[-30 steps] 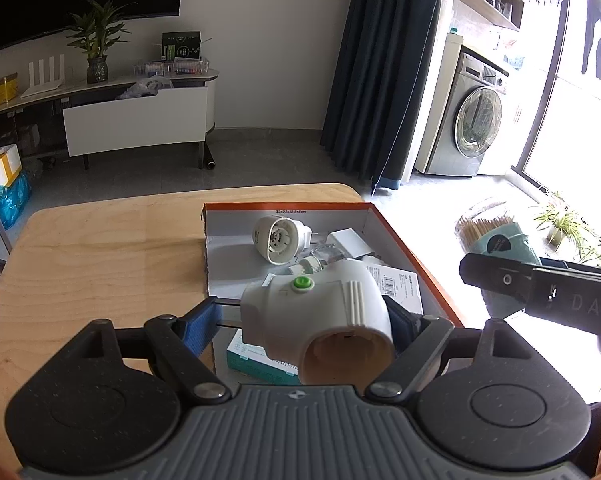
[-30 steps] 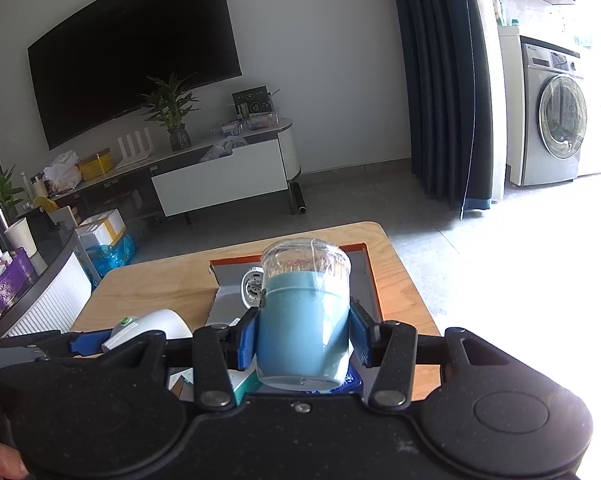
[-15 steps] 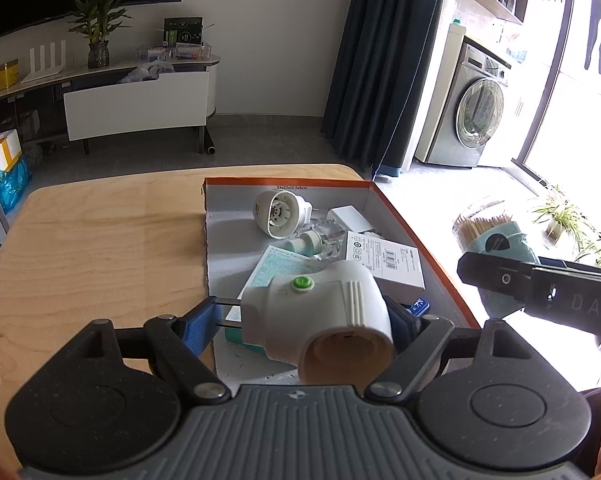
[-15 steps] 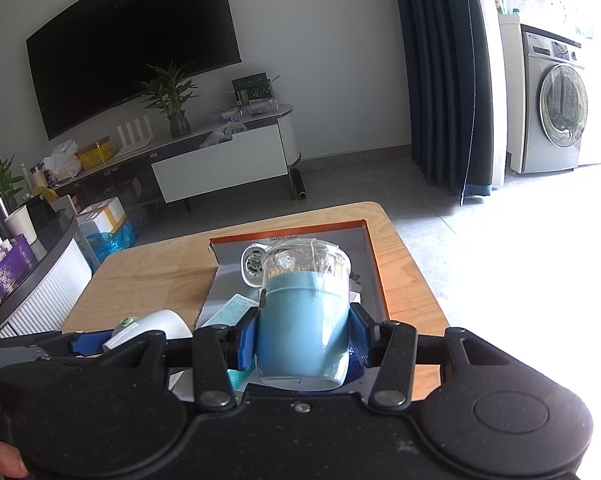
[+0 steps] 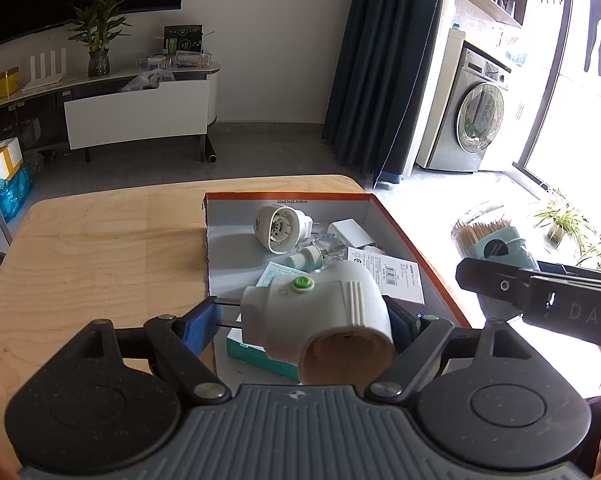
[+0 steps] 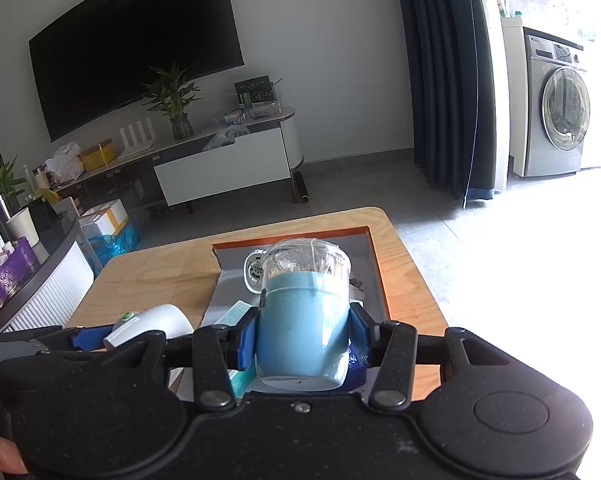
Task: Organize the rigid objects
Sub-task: 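Hold the socket adapter and toothpick cup above the tray with both tools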
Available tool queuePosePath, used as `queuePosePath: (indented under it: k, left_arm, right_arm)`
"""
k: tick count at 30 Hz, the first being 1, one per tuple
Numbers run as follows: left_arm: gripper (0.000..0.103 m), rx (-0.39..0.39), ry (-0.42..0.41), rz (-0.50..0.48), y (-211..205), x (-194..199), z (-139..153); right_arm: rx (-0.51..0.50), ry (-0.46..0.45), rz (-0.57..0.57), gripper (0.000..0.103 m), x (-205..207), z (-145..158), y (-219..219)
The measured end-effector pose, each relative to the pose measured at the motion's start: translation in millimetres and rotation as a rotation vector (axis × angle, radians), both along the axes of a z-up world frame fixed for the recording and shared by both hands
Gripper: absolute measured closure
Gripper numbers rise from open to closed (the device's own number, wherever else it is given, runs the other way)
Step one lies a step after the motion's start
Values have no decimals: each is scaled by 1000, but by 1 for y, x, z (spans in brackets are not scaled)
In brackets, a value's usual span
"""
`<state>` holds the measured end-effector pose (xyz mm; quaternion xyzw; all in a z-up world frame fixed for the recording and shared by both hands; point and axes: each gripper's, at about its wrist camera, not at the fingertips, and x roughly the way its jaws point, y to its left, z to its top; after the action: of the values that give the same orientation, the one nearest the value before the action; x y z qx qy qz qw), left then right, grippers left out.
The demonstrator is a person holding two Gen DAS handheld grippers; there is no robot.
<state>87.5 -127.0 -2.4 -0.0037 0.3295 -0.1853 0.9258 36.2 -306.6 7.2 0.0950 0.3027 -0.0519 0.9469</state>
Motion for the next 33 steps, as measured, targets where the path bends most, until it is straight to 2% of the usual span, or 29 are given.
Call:
queuePosePath:
  k: [33]
  left_arm:
    - [18,3,-24,0,-7,33,15]
  right_arm:
    - [-25,-6,11,46,37,8,-9]
